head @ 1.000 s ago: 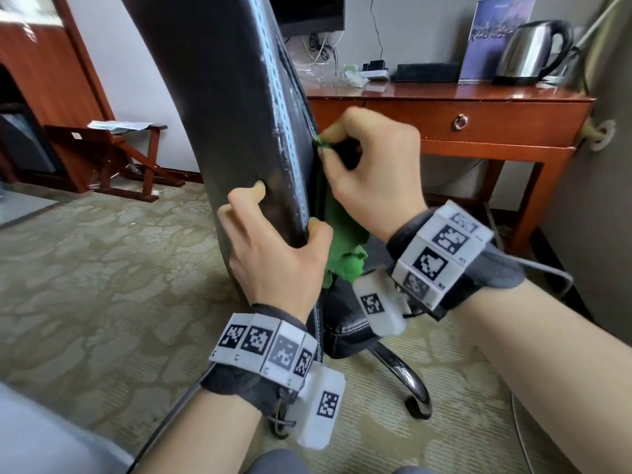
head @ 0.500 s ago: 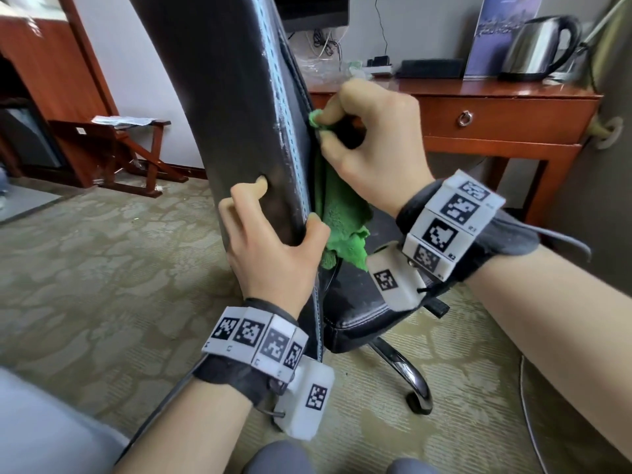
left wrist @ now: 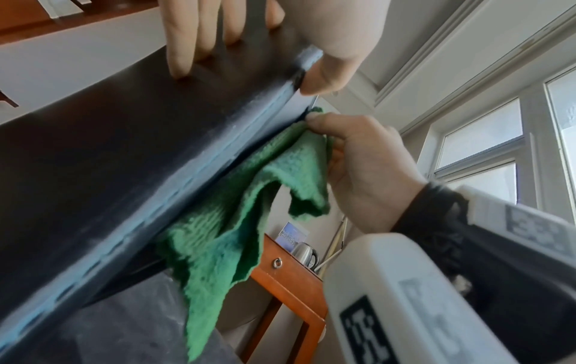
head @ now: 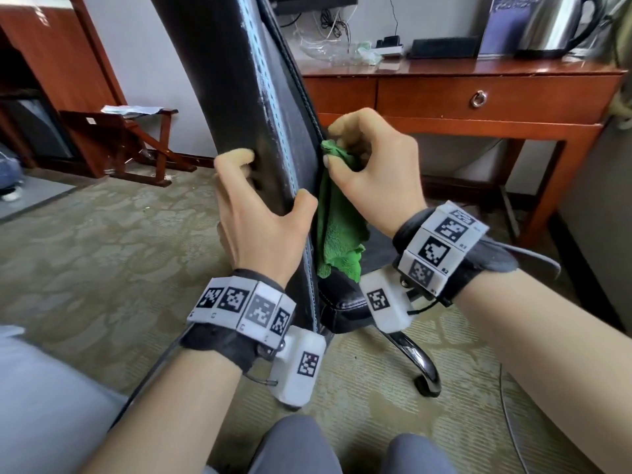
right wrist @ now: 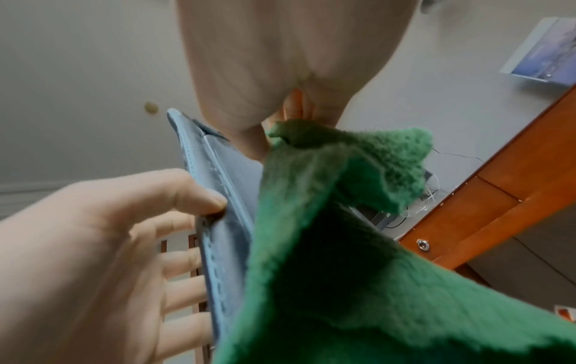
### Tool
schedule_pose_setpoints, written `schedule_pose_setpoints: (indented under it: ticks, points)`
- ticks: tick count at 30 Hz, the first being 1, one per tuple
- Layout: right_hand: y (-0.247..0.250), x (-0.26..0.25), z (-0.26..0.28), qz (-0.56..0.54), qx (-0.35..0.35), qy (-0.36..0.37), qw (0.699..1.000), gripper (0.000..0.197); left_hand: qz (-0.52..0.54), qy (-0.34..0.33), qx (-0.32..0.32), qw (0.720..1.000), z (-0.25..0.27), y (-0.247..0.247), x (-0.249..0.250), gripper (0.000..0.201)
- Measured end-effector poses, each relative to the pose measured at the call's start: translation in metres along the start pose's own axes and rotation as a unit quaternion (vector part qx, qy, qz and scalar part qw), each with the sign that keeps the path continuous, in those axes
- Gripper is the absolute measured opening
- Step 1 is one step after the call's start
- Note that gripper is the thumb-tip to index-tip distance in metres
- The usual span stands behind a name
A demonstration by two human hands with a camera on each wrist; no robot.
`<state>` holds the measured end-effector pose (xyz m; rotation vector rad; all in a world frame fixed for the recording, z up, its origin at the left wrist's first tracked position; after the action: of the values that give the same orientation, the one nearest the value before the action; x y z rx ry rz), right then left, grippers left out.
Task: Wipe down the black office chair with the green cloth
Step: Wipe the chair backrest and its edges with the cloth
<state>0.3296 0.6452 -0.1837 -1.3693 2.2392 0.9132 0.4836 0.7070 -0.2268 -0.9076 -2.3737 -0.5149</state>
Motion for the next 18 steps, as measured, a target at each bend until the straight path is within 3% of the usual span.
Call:
schedule_pose_setpoints:
  ticks: [4, 9, 14, 18]
  points:
    - [-0.003, 0.003, -0.003, -0.01, -0.016, -0.04, 0.999, 0.013, 0.009, -0.052, 0.022, 0.998, -0.014, 0.01, 0.021, 0.071]
    - [-0.008, 0.004, -0.012, -0.054, -0.034, -0.021, 0.998, 0.005, 0.009, -0.111, 0.08, 0.991, -0.057, 0.02, 0.043, 0.071]
    - [-0.023, 0.017, -0.027, -0.117, -0.114, -0.005, 0.987, 0.006, 0.001, -0.118, 0.088, 0.989, -0.082, 0.026, 0.037, 0.064]
    - [-0.03, 0.018, -0.043, -0.182, -0.168, 0.018, 0.969, 0.005, -0.015, -0.064, 0.091, 0.994, -0.092, 0.029, 0.025, 0.081]
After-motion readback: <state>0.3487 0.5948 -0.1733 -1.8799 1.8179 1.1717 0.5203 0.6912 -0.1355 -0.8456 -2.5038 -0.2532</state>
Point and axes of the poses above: each hand's wrist, its own z-axis away from the middle knuckle, its own y-axis out of the back of the hand, x = y × z, the point moved 4 cm from there along -z, towards the middle knuckle, and after that the axes turned 10 degrees about -y, right-handed, at the moved point
